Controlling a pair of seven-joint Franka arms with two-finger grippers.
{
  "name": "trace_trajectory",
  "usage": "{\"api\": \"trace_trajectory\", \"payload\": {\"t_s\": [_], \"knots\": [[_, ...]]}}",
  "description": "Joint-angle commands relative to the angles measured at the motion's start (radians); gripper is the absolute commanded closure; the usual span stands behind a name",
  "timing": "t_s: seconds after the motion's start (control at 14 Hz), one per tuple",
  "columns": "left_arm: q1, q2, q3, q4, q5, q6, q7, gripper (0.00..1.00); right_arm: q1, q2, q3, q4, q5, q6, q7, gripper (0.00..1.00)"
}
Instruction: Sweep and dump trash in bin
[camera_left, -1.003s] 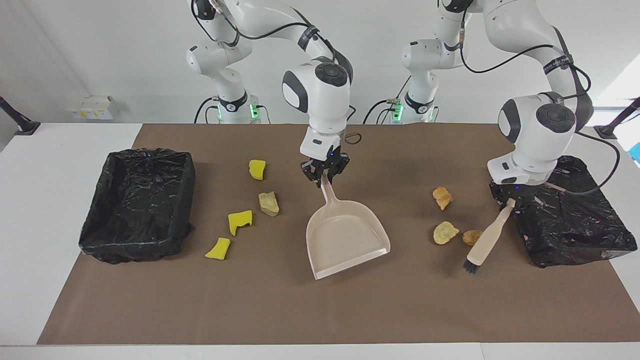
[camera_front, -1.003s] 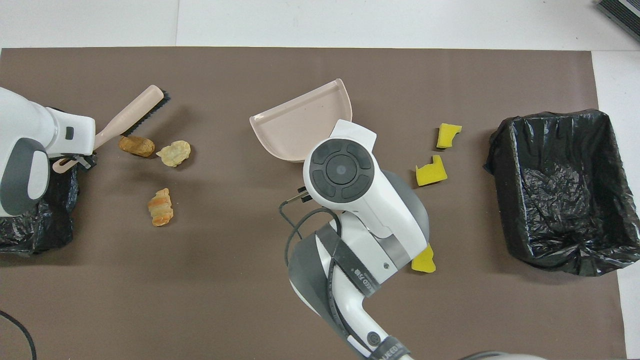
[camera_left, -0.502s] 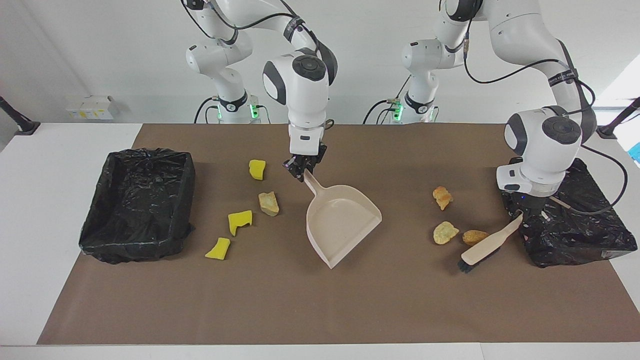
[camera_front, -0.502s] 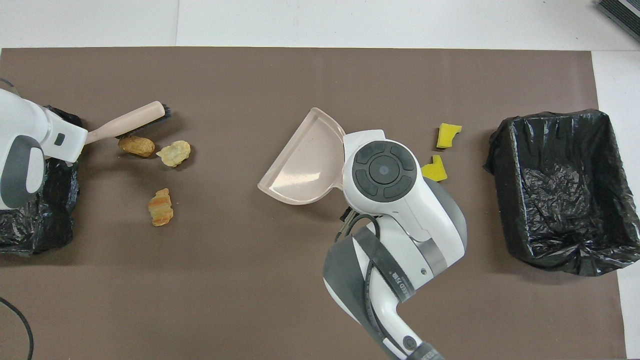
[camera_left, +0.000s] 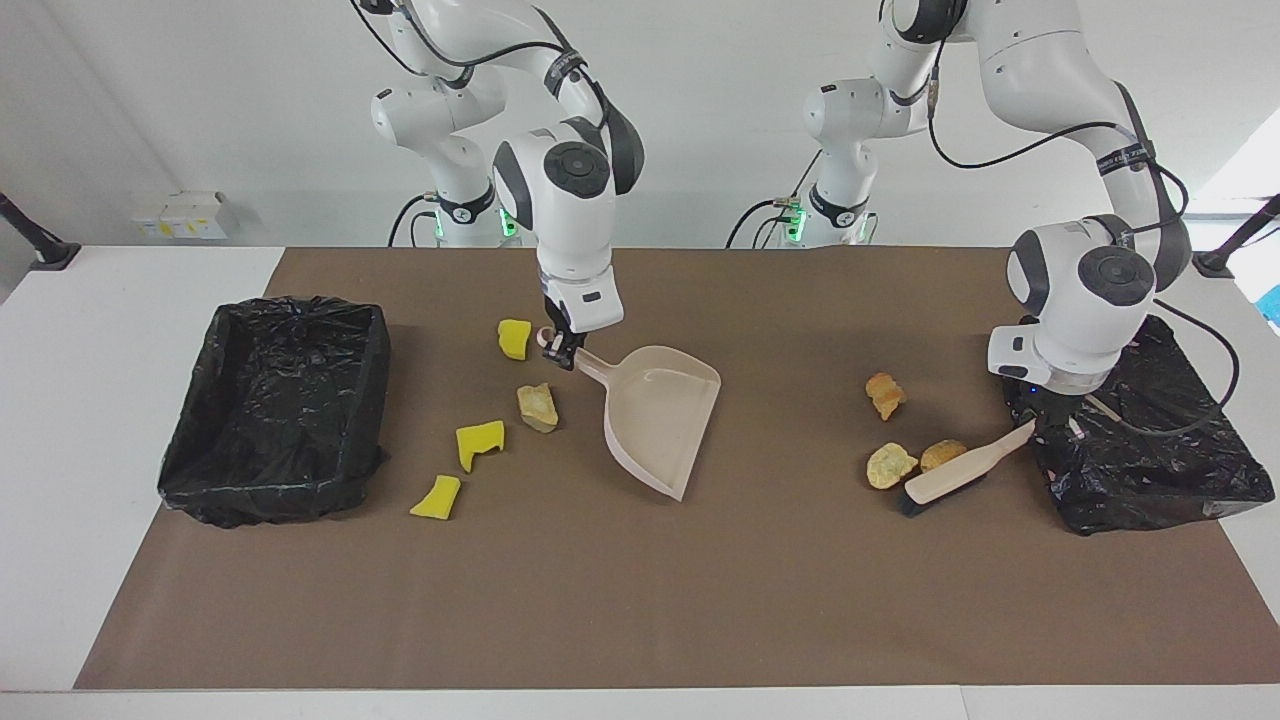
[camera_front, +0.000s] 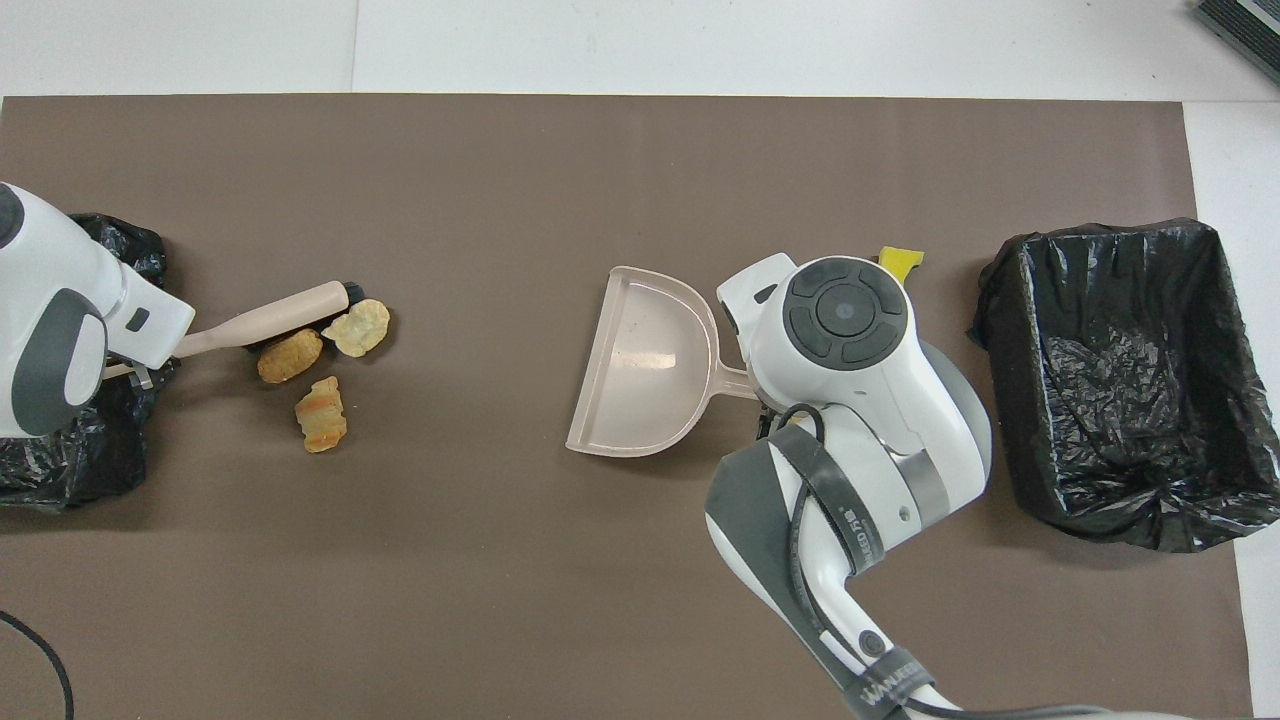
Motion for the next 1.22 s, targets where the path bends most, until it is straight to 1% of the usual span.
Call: {"api": "trace_trajectory", "payload": {"t_s": [0.0, 0.07, 0.14, 0.29, 0.43, 0.57, 0.72, 0.86, 1.0, 1.07, 1.15], "knots": [[-0.024, -0.065, 0.002, -0.042, 0.001, -0.104, 0.005, 1.00, -0.008, -0.030, 0.010, -0.048, 0.003, 0.076, -0.152, 1.00], [-0.027, -0.088, -0.001, -0.048, -0.002, -0.160, -0.005, 1.00, -0.005, -0.024, 0.010, -0.054, 0.029, 0.108, -0.193, 1.00], [-0.029, -0.113, -0.001, -0.059, -0.037, -0.184, -0.015, 1.00, -0.001, -0.013, 0.010, -0.067, 0.059, 0.127, -0.188, 1.00], [-0.030, -0.151, 0.002, -0.102, -0.147, -0.194, -0.072, 1.00, 0.016, -0.004, 0.010, -0.090, 0.113, 0.199, -0.172, 1.00], [-0.076, -0.173, 0.002, -0.135, -0.161, -0.192, -0.214, 1.00, 0.019, -0.001, 0.010, -0.091, 0.125, 0.222, -0.124, 1.00], [-0.095, -0.174, 0.002, -0.140, -0.161, -0.194, -0.462, 1.00, 0.022, 0.016, 0.010, -0.093, 0.136, 0.243, -0.109, 1.00], [-0.121, -0.174, 0.003, -0.131, -0.161, -0.194, -0.695, 1.00, 0.068, 0.027, 0.010, -0.093, 0.139, 0.271, -0.106, 1.00], [-0.121, -0.197, 0.002, -0.135, -0.161, -0.205, -0.988, 1.00, 0.071, 0.051, 0.010, -0.078, 0.138, 0.279, -0.101, 1.00], [-0.150, -0.211, -0.001, -0.142, -0.161, -0.272, -1.272, 1.00, 0.075, 0.056, 0.010, -0.064, 0.115, 0.257, -0.113, 1.00], [-0.165, -0.225, -0.001, -0.160, -0.161, -0.299, -1.355, 1.00, 0.085, 0.053, 0.009, -0.059, 0.083, 0.231, -0.113, 1.00], [-0.191, -0.251, -0.001, -0.195, -0.161, -0.309, -1.408, 1.00, 0.097, 0.054, 0.010, -0.044, 0.019, 0.187, -0.112, 1.00]]}}
